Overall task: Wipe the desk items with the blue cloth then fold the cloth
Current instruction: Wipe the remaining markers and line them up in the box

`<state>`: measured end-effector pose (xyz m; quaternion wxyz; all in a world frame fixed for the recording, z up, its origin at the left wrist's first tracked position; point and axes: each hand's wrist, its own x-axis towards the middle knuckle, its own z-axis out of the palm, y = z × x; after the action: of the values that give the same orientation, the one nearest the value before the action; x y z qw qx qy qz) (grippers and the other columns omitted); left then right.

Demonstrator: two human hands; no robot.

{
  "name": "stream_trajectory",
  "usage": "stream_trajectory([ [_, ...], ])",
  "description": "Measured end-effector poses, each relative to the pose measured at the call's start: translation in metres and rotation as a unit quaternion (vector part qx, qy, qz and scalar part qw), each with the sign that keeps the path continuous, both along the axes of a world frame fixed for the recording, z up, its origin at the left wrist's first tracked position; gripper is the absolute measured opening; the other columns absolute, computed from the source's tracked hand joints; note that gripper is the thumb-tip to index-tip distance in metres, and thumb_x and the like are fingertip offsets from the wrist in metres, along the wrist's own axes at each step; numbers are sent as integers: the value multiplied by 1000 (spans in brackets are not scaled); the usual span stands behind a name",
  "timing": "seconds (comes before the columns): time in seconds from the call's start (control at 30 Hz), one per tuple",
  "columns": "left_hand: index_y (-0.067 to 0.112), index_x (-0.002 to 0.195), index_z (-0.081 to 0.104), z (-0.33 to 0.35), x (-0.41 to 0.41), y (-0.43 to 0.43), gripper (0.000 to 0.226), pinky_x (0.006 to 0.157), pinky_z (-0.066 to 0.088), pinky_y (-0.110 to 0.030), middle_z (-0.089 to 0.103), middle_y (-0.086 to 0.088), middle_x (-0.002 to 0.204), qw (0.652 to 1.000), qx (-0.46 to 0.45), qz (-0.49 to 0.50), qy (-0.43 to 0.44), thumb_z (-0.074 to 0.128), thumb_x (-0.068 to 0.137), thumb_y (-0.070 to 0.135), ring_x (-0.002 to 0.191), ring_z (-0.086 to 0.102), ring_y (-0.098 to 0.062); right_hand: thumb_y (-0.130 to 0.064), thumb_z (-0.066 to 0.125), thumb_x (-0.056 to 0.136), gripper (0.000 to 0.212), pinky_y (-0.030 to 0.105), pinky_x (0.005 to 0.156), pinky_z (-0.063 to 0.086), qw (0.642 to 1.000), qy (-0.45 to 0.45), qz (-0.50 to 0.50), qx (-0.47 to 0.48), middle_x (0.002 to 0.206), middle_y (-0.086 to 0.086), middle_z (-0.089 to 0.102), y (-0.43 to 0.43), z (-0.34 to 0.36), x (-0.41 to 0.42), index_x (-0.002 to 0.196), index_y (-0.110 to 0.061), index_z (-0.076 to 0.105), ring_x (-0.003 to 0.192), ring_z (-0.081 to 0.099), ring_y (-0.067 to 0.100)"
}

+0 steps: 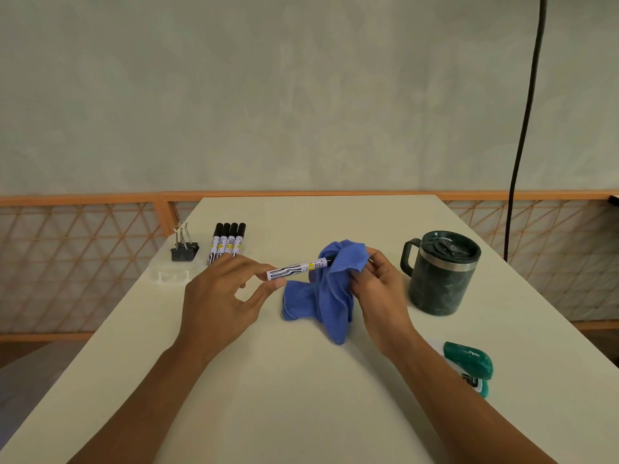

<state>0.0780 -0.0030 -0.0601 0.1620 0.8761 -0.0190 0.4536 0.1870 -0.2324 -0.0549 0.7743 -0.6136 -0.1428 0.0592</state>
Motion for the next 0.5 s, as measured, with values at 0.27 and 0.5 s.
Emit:
stream_trajectory([
  [0.27,34,109,83,-1,1,0,22,74,51,-23,75,20,102,998,65,-12,-22,83,93,49,87,64,-10,-2,70,99,21,33,81,61,999,-3,-25,24,103,6,81,1,3,-1,118,-9,70,91,77,21],
  [0.5,41,146,62,-3,6,-5,57,70,53,-33,71,23,127,982,-149,-83,85,80,92,46,98,65,-18,10,56,101,25,27,72,57,995,-85,50,13,94,1,76,-10,17,6,114,-6,70,83,69,14],
])
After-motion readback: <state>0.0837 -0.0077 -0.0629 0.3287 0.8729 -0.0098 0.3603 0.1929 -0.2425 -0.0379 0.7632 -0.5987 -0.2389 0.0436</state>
